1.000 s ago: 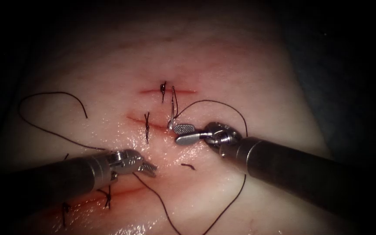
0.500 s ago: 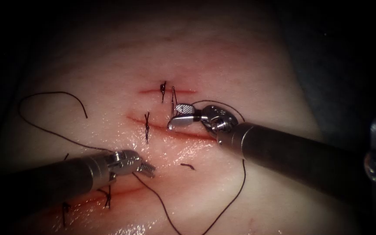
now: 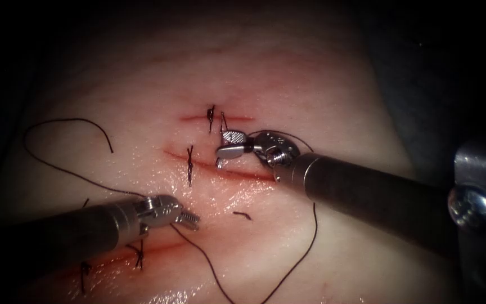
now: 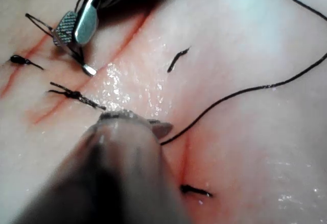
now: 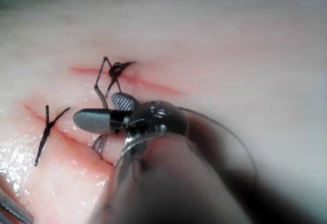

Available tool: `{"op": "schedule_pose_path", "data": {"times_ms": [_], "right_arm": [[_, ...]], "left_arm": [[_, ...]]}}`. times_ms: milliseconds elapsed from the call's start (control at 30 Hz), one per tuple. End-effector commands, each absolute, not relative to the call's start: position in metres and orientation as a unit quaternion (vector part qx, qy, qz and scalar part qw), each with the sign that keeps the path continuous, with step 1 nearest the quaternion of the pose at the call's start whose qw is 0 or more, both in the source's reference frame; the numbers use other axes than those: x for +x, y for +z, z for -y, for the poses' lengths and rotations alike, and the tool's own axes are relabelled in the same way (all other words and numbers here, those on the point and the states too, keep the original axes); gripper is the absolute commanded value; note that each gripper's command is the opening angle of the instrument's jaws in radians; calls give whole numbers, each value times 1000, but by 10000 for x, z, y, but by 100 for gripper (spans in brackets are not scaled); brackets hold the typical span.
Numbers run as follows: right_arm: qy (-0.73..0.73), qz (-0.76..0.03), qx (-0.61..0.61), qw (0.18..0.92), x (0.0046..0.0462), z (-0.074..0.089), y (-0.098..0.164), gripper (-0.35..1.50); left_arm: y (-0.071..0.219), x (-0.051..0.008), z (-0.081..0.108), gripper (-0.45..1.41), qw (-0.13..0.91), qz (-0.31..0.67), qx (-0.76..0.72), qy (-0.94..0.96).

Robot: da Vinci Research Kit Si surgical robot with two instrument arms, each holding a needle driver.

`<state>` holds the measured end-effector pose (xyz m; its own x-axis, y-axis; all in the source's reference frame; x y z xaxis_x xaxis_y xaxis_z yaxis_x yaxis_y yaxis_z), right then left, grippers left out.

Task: Wound Closure
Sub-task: With the right needle driver throw the needle through the bottom of the cut.

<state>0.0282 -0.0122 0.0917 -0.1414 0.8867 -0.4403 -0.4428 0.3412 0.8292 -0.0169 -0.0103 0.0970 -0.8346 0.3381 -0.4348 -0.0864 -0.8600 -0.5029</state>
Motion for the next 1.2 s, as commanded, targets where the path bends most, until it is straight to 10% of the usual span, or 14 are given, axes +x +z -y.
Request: {"op": "schedule_pose_path", "data": {"times_ms": [33, 400, 467, 567, 1200], "right_arm": [[534, -535, 207, 621, 291, 115, 923, 121], [527, -536, 217, 622, 313, 113, 924, 111], [527, -537, 217, 623, 313, 114, 925, 83], [560, -523, 245, 594, 311, 118, 928, -35], [628, -514, 430, 395, 306, 114, 932, -35]], "left_arm": [[976, -175, 102, -16, 115, 238, -264, 928], [976, -175, 102, -18, 115, 238, -264, 928], [976, -175, 102, -18, 115, 238, -264, 928], [976, -175, 101, -18, 115, 238, -264, 927], [983, -182, 96, -23, 117, 237, -264, 928]]}}
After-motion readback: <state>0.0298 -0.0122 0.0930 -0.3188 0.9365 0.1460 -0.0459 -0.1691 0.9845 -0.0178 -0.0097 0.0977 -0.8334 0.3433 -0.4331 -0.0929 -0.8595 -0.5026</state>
